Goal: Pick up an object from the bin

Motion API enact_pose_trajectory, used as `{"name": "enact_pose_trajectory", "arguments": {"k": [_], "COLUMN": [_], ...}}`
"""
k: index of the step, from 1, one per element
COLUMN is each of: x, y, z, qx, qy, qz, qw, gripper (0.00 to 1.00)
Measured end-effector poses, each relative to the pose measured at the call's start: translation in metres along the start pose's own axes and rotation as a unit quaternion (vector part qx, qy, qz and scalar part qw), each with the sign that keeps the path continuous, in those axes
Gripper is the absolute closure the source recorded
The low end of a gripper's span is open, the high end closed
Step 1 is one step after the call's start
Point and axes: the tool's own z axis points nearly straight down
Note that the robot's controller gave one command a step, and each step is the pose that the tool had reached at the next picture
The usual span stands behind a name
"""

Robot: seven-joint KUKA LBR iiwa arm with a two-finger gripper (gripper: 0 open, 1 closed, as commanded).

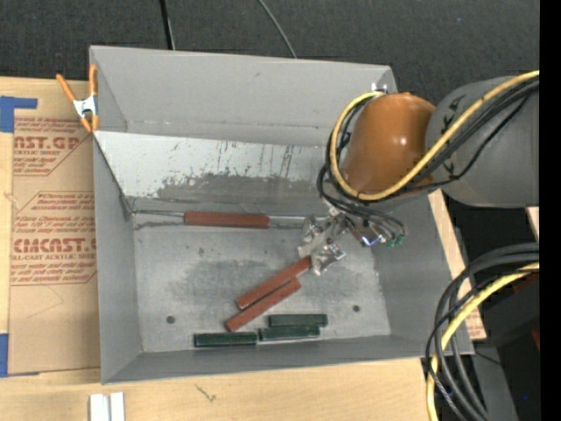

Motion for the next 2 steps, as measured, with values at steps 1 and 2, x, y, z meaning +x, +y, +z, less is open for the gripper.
{"name": "enact_pose_trajectory", "arguments": {"k": [1,2], "x": [-0.007,-0.001], "y": [0.021,0.009], "z": [-0.057,-0.094], "qx": [0.001,0.001], "qy": [-0.0010,-0.0043], "qz": [0.003,0.004], "qw": [1.0000,1.0000], "gripper": [1.00,1.00]}}
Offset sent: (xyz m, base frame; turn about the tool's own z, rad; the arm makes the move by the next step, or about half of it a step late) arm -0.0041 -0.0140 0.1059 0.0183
